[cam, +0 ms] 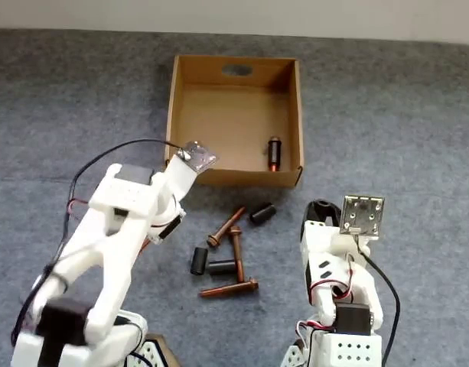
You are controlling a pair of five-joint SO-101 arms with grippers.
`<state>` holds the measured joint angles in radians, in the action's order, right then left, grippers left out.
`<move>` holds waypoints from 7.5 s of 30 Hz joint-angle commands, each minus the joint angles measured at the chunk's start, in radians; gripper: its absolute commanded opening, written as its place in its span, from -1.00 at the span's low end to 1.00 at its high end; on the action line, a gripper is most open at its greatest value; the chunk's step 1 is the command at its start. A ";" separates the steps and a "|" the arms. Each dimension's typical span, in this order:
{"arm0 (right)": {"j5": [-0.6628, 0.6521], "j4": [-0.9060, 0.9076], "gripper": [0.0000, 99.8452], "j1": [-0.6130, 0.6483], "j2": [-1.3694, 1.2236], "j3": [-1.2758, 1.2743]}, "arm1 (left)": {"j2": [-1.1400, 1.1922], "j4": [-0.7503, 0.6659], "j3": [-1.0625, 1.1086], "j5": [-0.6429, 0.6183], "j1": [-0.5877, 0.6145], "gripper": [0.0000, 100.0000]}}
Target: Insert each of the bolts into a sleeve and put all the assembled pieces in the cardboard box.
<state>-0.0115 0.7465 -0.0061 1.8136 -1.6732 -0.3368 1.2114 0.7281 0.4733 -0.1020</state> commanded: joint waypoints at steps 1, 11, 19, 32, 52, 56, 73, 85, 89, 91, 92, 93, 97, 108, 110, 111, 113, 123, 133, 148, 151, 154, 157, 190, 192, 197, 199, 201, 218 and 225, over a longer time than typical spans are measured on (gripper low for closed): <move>0.005 -0.019 -0.99 0.005 0.015 -0.094 | -0.220 0.000 0.041 -0.005 -0.018 -0.98; 0.005 -0.019 -0.99 0.004 0.015 -0.084 | -0.544 0.008 0.018 -0.181 -0.013 -0.98; 0.005 -0.016 -0.99 0.004 0.015 0.074 | -0.680 0.008 -0.182 -0.292 -0.018 -0.98; 0.003 -0.329 -0.99 0.355 0.004 0.220 | -0.780 0.000 -0.384 -0.373 -0.019 -0.98; 0.003 -0.549 -0.99 0.403 0.013 0.062 | -0.702 -0.114 -0.325 -0.374 -0.323 -0.98; 0.003 -0.549 -0.99 0.403 0.013 0.062 | -0.702 -0.184 -0.262 -0.374 -0.326 -0.98; 0.005 -0.352 -0.99 0.403 0.021 0.183 | -0.704 -0.262 -0.302 -0.611 -0.389 -0.98; 0.005 -0.354 -0.99 0.401 0.021 0.183 | -0.699 -0.465 -0.182 -0.609 -0.512 -0.98; 0.005 -0.355 -0.99 0.401 0.021 0.176 | -0.693 -0.522 -0.170 -0.609 -0.512 -0.98; 0.005 -0.355 -0.99 0.401 0.021 0.176 | -0.657 -0.557 -0.170 -0.609 -0.512 -0.98; 0.005 -0.355 -0.99 0.401 0.021 0.176 | -0.638 -0.574 -0.170 -0.609 -0.513 -0.98; 0.005 -0.355 -0.99 0.401 0.021 0.176 | -0.615 -0.588 -0.170 -0.611 -0.513 -0.98; 0.005 -0.355 -0.99 0.401 0.021 0.174 | -0.547 -0.611 -0.166 -0.611 -0.538 -0.98; 0.005 -0.355 -0.99 0.401 0.021 0.173 | -0.526 -0.606 -0.163 -0.611 -0.533 -0.98; 0.005 -0.355 -0.99 0.401 0.021 0.173 | -0.526 -0.611 -0.145 -0.611 -0.533 -0.98; 0.005 -0.355 -0.99 0.401 0.021 0.173 | -0.526 -0.612 -0.133 -0.611 -0.539 -0.98; 0.005 -0.355 -0.99 0.401 0.021 0.173 | -0.526 -0.612 -0.111 -0.611 -0.541 -0.98; 0.005 -0.355 -0.99 0.401 0.021 0.173 | -0.526 -0.614 -0.101 -0.611 -0.536 -0.98; 0.005 -0.355 -0.99 0.401 0.021 0.173 | -0.524 -0.792 -0.064 -0.611 -0.535 -0.98; 0.009 -0.355 -0.99 0.351 0.021 0.171 | -0.576 -0.810 0.051 -0.609 -0.512 -0.98; 0.009 -0.355 -0.99 0.341 0.021 0.171 | -0.595 -0.815 0.085 -0.609 -0.513 -0.98; 0.009 -0.355 -0.99 0.341 0.021 0.171 | -0.595 -0.815 0.124 -0.609 -0.516 -0.98; 0.009 -0.355 -0.99 0.341 0.021 0.171 | -0.601 -0.815 0.136 -0.609 -0.518 -0.98; 0.008 -0.351 -0.99 0.338 0.021 0.170 | -0.598 -0.055 -0.371 -0.608 -0.205 -1.00; 0.008 -0.351 -0.99 0.338 0.021 0.170 | -0.598 -0.015 -0.374 -0.574 -0.102 -0.96; 0.006 -0.351 -0.99 0.338 0.021 0.130 | -0.596 0.104 -0.309 -0.348 0.119 -0.98; 0.006 -0.351 -0.99 0.338 0.021 0.125 | -0.596 0.104 -0.226 -0.290 0.193 -0.98; 0.006 -0.351 -0.99 0.338 0.021 0.127 | -0.598 0.072 -0.137 -0.273 0.237 -0.98; 0.009 -0.349 -0.99 0.338 0.021 0.124 | -0.602 -0.253 0.440 -0.275 0.249 -0.98; 0.009 -0.349 -0.99 0.338 0.021 0.124 | -0.604 -0.299 0.524 -0.275 0.248 -0.98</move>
<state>-0.0115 0.3982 0.3406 1.8243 -1.5612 -0.9198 0.9321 1.2528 0.1941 0.1450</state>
